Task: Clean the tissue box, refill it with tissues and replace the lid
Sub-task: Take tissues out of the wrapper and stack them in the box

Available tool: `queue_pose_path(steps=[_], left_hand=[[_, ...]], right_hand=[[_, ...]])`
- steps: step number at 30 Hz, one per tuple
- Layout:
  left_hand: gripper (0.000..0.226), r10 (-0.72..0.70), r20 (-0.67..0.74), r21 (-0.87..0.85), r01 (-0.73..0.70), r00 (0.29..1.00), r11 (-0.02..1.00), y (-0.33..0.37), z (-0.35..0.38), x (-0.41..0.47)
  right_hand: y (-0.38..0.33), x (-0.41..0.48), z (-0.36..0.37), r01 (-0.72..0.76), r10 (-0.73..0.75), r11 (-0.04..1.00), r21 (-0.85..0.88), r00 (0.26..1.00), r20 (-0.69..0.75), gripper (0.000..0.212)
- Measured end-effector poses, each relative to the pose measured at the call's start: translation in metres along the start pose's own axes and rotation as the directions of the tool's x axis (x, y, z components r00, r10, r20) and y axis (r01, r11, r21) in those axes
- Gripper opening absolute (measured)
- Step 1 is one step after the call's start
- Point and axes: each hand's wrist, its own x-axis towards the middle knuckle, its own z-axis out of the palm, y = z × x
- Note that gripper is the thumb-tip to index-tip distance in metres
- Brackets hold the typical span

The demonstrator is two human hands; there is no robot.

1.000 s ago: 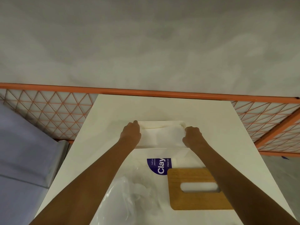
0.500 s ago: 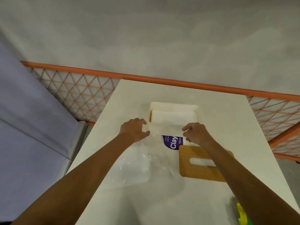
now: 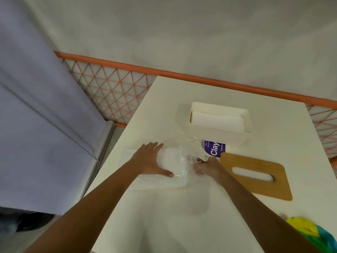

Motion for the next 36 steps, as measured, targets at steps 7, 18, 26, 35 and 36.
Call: queue_pose_path(steps=[7, 18, 26, 35, 36], left_hand=[[0.126, 0.063, -0.031, 0.074, -0.061, 0.998, 0.995, -0.011, 0.034, 0.002], [0.122, 0.086, -0.108, 0.099, -0.075, 0.990, 0.992, -0.014, 0.044, 0.008], [0.119, 0.105, -0.143, 0.119, -0.088, 0.984, 0.989, -0.013, 0.042, 0.005], [0.117, 0.097, -0.137, 0.022, -0.095, 0.986, 0.995, -0.018, 0.036, 0.003], [0.117, 0.096, -0.138, 0.008, -0.095, 0.986, 0.995, -0.018, 0.035, 0.002]], right_hand=[[-0.004, -0.003, 0.027, 0.054, -0.057, 0.995, -0.088, 0.998, -0.027, 0.032], [-0.007, -0.013, 0.042, 0.171, -0.198, 0.971, -0.169, 0.967, -0.159, 0.053], [-0.008, -0.010, 0.046, 0.130, -0.128, 0.992, 0.004, 0.981, -0.148, 0.051], [-0.015, -0.002, 0.018, 0.112, -0.107, 0.968, 0.227, 0.994, -0.032, 0.012], [-0.016, -0.002, 0.014, 0.082, -0.077, 0.960, 0.267, 0.997, -0.028, 0.009]])
